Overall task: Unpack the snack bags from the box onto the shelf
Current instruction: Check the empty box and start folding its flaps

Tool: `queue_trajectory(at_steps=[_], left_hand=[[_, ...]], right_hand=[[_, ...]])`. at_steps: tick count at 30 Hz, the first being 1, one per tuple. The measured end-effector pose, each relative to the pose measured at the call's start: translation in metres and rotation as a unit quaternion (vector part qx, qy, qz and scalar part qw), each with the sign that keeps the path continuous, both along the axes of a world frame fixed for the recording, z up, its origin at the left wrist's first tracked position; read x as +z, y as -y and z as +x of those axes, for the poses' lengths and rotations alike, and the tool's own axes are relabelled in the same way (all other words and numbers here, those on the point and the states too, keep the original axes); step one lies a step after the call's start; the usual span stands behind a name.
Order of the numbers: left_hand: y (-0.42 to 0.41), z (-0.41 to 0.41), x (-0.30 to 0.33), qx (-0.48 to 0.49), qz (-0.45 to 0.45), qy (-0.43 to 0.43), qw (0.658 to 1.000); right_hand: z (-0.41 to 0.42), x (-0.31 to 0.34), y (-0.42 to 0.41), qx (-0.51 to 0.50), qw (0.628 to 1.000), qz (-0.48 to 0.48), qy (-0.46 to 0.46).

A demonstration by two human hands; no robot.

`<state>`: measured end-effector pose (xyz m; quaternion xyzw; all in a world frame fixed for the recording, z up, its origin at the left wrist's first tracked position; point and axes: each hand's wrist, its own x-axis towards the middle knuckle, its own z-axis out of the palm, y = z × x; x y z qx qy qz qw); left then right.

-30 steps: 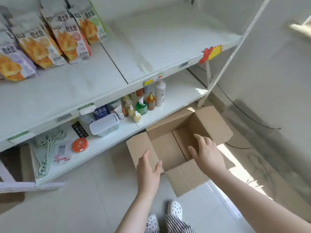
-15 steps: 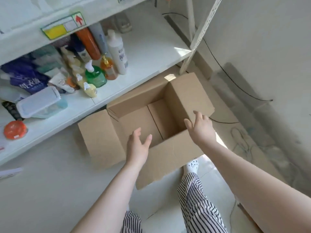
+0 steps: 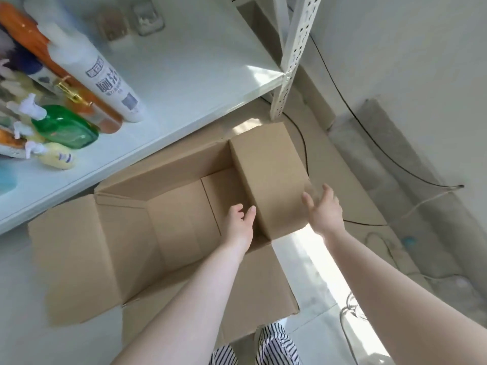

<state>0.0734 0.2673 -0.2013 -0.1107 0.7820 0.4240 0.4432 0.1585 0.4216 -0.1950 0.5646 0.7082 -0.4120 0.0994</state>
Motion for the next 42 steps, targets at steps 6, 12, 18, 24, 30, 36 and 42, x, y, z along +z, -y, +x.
queue_trajectory(at_steps=[6,12,18,24,30,36,42], left_hand=[[-0.025,-0.003,-0.043,0.016,-0.019,0.011,1.0],[-0.042,-0.004,-0.07,0.022,-0.052,-0.005,0.998],[-0.031,-0.01,-0.059,0.024,-0.038,0.025,0.999],[0.018,-0.038,-0.012,0.207,0.112,0.123,0.964],[0.081,-0.041,-0.016,0.232,0.14,0.043,0.962],[0.122,-0.032,-0.059,0.206,0.096,0.02,0.974],[0.14,-0.028,-0.075,0.153,0.07,0.014,0.986]], right_hand=[[-0.001,-0.031,-0.008,-0.036,0.999,0.019,0.007],[0.0,-0.034,-0.007,-0.085,0.992,-0.005,-0.091],[-0.005,-0.01,0.024,-0.107,0.981,-0.01,-0.162],[-0.016,0.013,0.104,0.005,0.968,-0.148,-0.204],[-0.04,-0.038,0.136,0.165,0.984,-0.051,-0.043],[-0.055,-0.067,0.159,0.218,0.971,0.01,0.102],[-0.062,-0.079,0.174,0.228,0.954,0.065,0.182]])
